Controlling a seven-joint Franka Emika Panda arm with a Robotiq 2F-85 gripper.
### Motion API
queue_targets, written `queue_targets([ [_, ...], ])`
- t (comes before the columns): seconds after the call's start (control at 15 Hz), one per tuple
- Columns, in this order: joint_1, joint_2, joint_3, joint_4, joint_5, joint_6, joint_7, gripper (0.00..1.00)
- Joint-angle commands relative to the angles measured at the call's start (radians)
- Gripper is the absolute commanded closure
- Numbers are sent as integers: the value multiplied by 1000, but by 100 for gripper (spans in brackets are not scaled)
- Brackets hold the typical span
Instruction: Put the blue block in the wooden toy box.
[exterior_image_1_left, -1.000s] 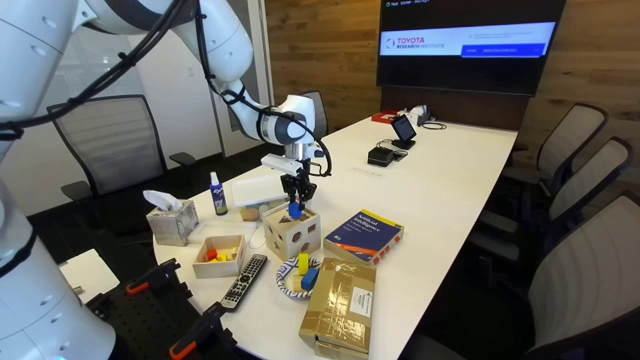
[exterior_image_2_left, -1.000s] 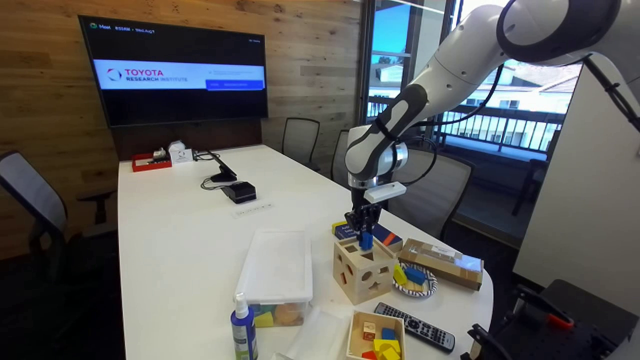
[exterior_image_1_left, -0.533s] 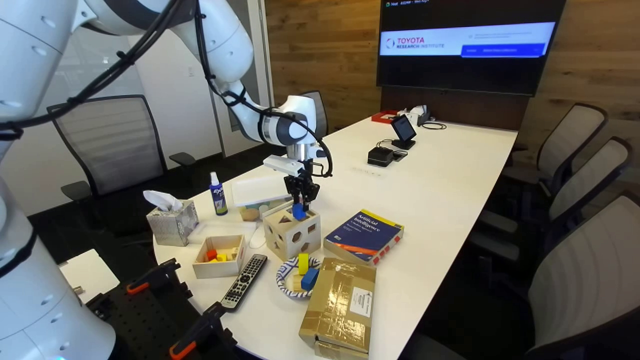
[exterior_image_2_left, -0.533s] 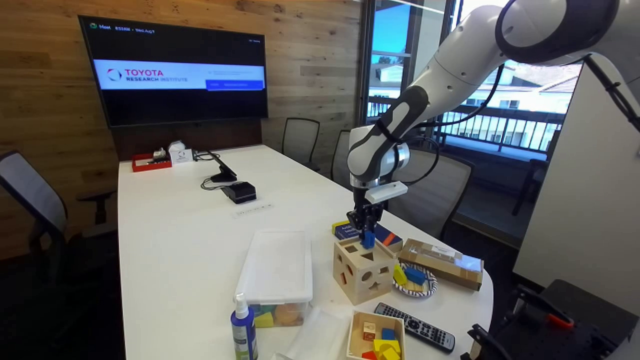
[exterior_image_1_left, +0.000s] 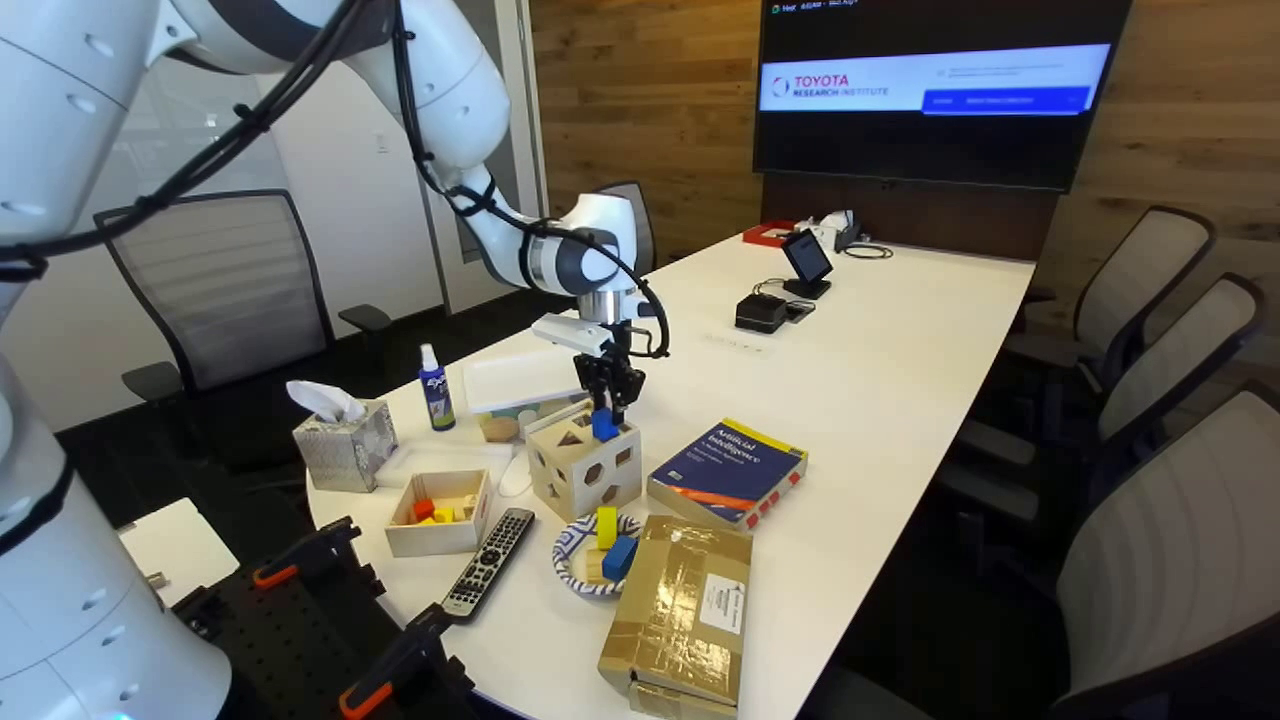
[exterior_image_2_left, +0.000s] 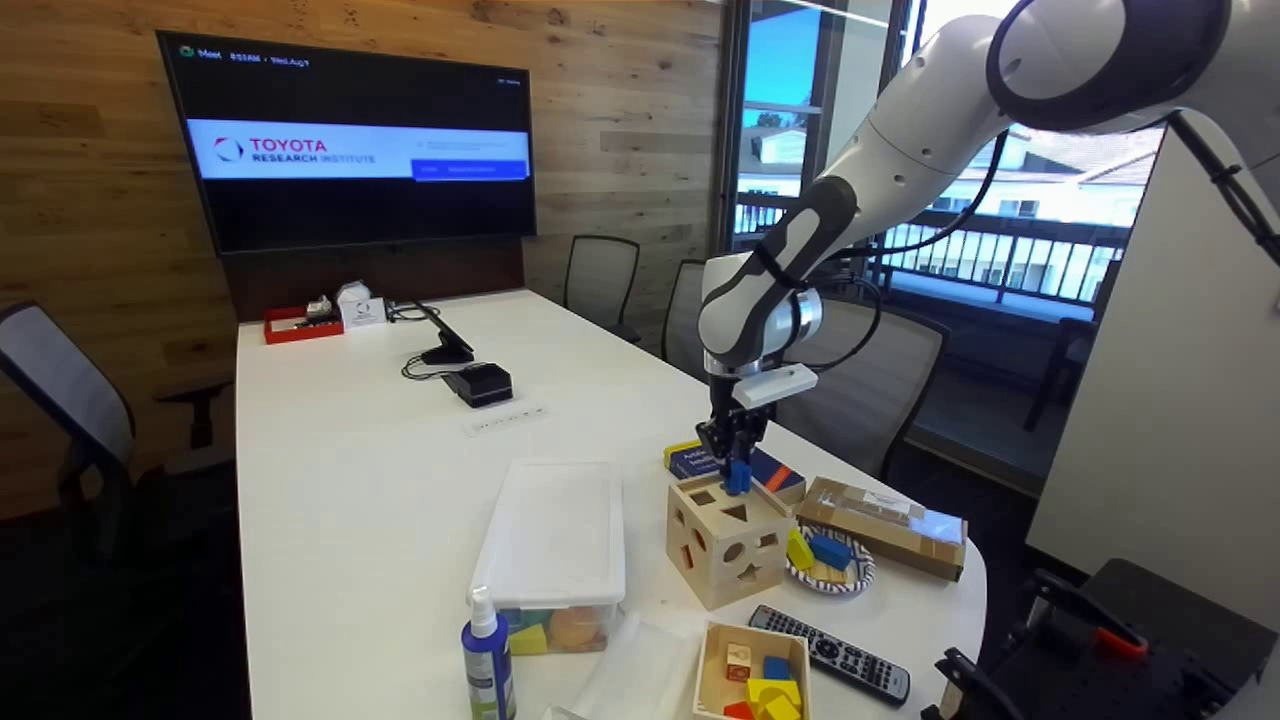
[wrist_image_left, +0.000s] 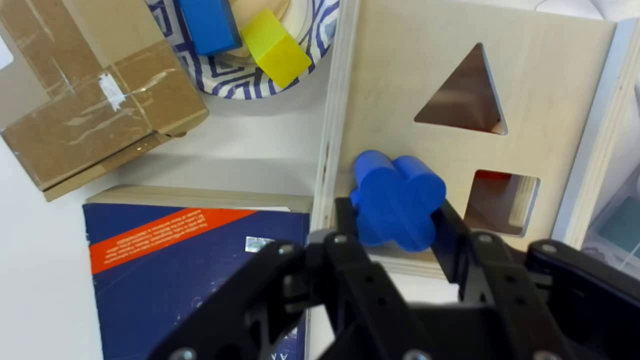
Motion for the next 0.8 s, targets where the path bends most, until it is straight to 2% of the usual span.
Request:
queue_targets([
  [0.0, 4, 4, -4, -3, -18, 28, 17, 85],
  [0.73, 2, 20, -1, 17, -15, 24, 12, 85],
])
